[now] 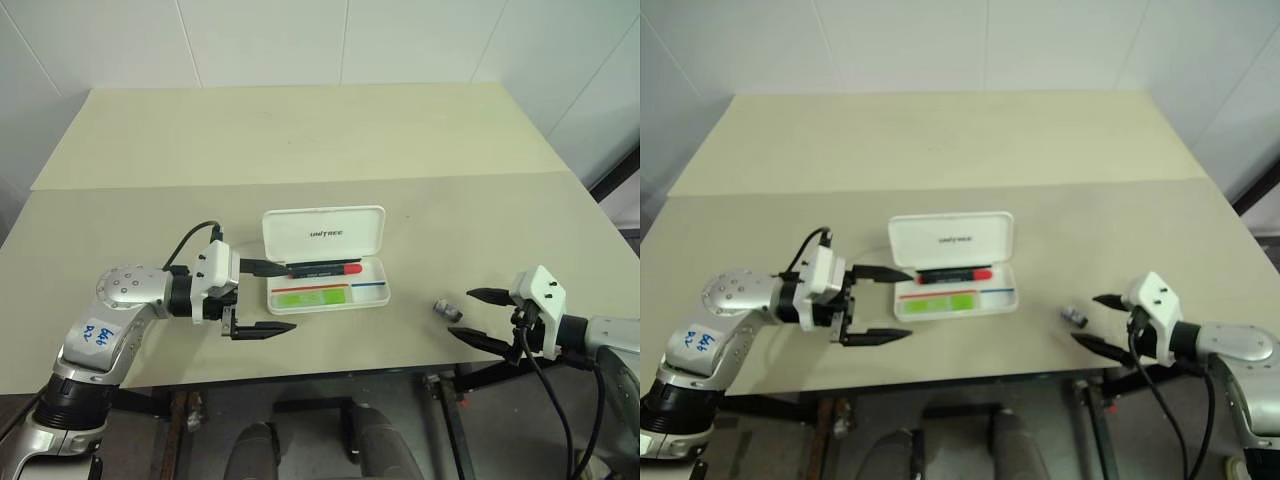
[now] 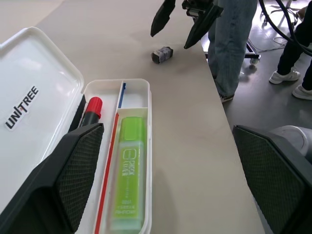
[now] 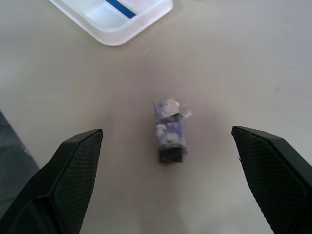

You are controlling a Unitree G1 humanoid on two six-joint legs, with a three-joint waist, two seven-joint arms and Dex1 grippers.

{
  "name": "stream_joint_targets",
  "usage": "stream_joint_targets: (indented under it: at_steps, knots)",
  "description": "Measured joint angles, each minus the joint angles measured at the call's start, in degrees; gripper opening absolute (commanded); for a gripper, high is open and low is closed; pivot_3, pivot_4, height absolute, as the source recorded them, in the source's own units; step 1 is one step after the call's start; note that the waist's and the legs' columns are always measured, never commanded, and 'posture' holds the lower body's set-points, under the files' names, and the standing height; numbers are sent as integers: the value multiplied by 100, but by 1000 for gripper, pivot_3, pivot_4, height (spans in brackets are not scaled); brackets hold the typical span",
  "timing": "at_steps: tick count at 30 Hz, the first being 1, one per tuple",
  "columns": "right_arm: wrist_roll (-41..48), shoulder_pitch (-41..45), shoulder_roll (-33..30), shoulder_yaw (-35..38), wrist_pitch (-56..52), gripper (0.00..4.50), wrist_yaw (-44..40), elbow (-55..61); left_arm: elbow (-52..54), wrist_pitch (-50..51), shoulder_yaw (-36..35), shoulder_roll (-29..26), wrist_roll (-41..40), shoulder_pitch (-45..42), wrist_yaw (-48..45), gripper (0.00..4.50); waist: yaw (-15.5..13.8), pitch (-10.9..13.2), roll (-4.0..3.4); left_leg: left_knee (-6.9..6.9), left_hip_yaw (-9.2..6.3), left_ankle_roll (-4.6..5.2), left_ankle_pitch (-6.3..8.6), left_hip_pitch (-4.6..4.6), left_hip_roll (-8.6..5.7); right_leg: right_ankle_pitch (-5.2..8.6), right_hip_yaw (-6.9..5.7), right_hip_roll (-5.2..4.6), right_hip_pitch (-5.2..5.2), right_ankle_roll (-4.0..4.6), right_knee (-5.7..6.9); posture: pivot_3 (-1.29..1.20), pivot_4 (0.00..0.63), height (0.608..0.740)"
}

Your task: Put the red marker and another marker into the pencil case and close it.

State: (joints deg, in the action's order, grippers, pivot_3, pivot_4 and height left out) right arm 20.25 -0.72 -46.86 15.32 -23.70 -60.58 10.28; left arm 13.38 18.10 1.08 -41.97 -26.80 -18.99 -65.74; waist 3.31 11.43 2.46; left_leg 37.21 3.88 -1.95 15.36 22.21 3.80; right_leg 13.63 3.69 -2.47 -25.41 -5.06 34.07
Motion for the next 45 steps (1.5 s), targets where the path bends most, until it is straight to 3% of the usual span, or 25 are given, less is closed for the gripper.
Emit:
stream_joint_targets:
  at_steps: [11,12,15,24,32,45]
  knots:
    - [-133,294,202,-495,366,4470,183,-748,-18,63,2,6,1,-53,2,4500,-9,0,0,0,-1,0,0,2,0,0,0,1,0,-1,0,0,150,740]
    - [-131,310,204,-516,365,4301,195,-748,-18,64,2,6,1,-54,5,4500,-5,0,0,1,0,0,0,1,0,-1,0,1,0,-1,0,0,150,740]
    - [-124,334,235,-560,369,3506,251,-748,-18,68,2,6,1,-54,16,4500,-6,0,0,1,-1,0,0,0,0,-1,0,1,0,-2,2,0,150,740]
    - [-124,328,364,-620,399,364,412,-668,-18,72,2,6,1,-72,55,4500,-5,0,0,2,-1,0,0,0,1,-1,1,2,0,-2,3,0,150,740]
    - [-166,336,397,-670,474,334,446,-601,-21,70,1,6,9,-91,56,4500,1,0,0,3,0,1,0,-1,0,-1,2,2,0,-2,6,0,150,740]
    - [-50,2090,478,-1852,629,334,-693,-270,-30,55,-7,-18,26,-85,27,4500,-10,0,0,-1,-1,2,-1,1,1,-1,4,5,-2,-2,7,0,150,740]
